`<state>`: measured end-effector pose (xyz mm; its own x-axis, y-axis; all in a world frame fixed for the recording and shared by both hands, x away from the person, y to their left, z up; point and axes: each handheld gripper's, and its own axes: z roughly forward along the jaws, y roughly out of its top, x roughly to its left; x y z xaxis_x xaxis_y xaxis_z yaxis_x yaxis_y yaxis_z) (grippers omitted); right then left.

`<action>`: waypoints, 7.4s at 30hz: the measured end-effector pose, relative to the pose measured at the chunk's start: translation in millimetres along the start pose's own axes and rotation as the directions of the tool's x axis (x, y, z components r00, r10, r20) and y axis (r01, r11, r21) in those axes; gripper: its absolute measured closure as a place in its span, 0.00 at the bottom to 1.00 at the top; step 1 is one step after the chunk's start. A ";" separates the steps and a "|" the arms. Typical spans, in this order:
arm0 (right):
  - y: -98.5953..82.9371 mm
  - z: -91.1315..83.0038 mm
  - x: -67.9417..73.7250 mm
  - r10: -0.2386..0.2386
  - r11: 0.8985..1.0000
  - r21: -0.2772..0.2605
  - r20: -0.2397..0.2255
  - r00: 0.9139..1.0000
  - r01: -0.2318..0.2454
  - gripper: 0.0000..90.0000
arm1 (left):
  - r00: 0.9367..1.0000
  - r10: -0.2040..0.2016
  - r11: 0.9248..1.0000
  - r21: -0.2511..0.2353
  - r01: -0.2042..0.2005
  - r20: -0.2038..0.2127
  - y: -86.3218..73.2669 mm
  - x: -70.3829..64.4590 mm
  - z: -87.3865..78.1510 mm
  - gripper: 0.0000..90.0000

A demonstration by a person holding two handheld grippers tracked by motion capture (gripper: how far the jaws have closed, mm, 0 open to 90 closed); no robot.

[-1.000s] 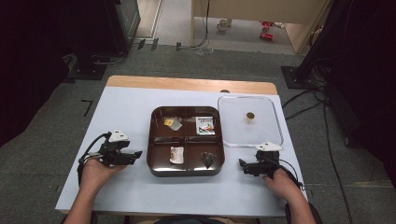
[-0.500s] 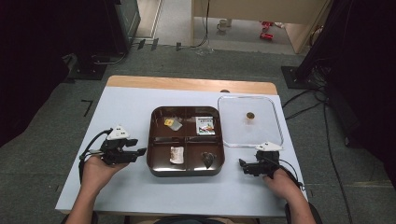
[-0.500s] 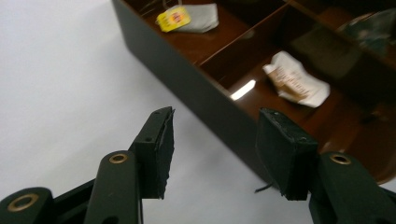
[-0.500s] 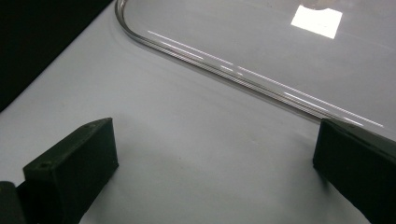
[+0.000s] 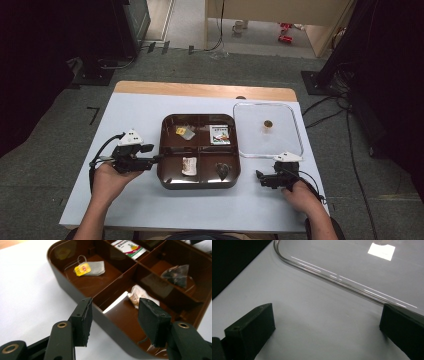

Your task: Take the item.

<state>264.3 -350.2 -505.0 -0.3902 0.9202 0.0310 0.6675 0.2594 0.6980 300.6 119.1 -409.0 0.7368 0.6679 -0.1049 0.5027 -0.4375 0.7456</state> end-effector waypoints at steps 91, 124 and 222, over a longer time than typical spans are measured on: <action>0.0 0.0 0.1 0.000 1.000 0.000 0.000 1.000 0.000 0.00 | 0.994 0.087 0.929 0.355 -0.103 0.060 25.8 -40.4 109.1 0.93; -0.1 0.1 0.0 -0.002 1.000 -0.002 0.000 1.000 0.002 0.00 | 0.995 0.048 0.954 0.291 -0.071 0.084 52.0 -32.3 73.6 0.95; -0.1 0.0 0.1 -0.002 1.000 -0.002 0.001 1.000 0.002 0.00 | 0.954 -0.193 0.973 0.079 0.216 -0.231 -12.2 105.3 13.4 0.64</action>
<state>264.2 -350.1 -505.0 -0.3911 0.9199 0.0290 0.6655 0.2609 0.6993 378.1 186.7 -437.9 0.5015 0.8603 -0.0921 0.6841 -0.3291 0.6509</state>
